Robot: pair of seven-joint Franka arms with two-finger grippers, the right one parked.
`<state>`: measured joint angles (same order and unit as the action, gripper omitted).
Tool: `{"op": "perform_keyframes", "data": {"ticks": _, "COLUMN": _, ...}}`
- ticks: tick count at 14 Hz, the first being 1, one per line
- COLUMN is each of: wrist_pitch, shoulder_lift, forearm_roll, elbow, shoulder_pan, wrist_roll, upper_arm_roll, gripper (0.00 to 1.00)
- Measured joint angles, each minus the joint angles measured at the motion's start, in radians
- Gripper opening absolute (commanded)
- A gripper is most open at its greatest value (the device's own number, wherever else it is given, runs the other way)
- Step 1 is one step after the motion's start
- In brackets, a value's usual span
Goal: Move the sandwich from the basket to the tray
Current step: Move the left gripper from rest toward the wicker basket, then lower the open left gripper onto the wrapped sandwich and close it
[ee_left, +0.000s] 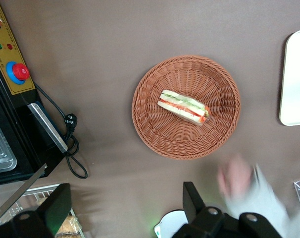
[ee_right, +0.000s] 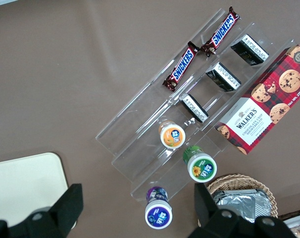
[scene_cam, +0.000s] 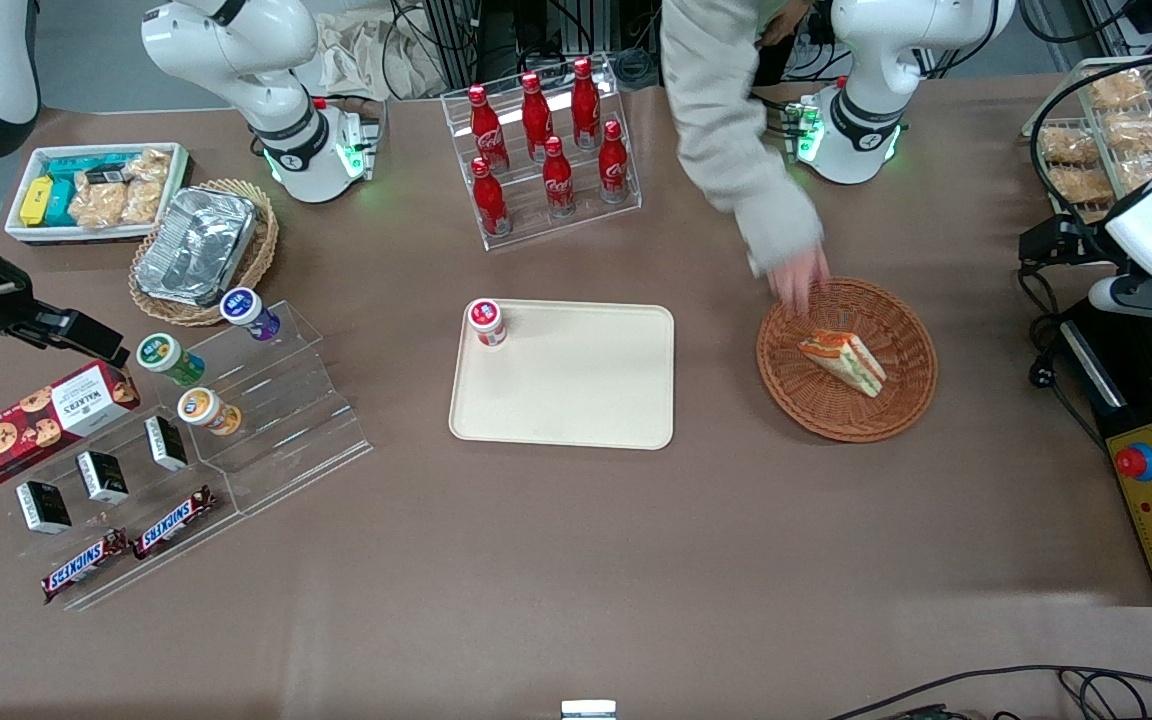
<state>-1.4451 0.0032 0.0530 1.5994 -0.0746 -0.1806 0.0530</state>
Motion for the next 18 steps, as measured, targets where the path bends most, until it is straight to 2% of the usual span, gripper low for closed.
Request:
{"op": "perform_keyframes", "data": {"ticks": 6, "wrist_pitch": 0.001, "shoulder_lift": 0.005, "forearm_roll": 0.0, "elbow": 0.005, "shoulder_pan": -0.01, "wrist_roll": 0.06, "upper_arm_roll": -0.001, "gripper": 1.0}}
{"op": "perform_keyframes", "data": {"ticks": 8, "wrist_pitch": -0.013, "shoulder_lift": 0.0, "forearm_roll": -0.004, "elbow": 0.056, "shoulder_pan": -0.023, "wrist_roll": 0.099, "upper_arm_roll": -0.001, "gripper": 1.0}}
{"op": "perform_keyframes", "data": {"ticks": 14, "wrist_pitch": -0.414, "shoulder_lift": -0.119, "forearm_roll": -0.036, "elbow": 0.535, "shoulder_pan": -0.03, "wrist_roll": 0.357, "upper_arm_roll": -0.009, "gripper": 1.0}}
{"op": "perform_keyframes", "data": {"ticks": 16, "wrist_pitch": -0.446, "shoulder_lift": -0.114, "forearm_roll": -0.044, "elbow": 0.589, "shoulder_pan": -0.04, "wrist_roll": 0.52, "upper_arm_roll": -0.023, "gripper": 1.0}}
{"op": "perform_keyframes", "data": {"ticks": 18, "wrist_pitch": -0.481, "shoulder_lift": -0.083, "forearm_roll": -0.103, "elbow": 0.599, "shoulder_pan": -0.045, "wrist_roll": 0.667, "upper_arm_roll": -0.039, "gripper": 1.0}}
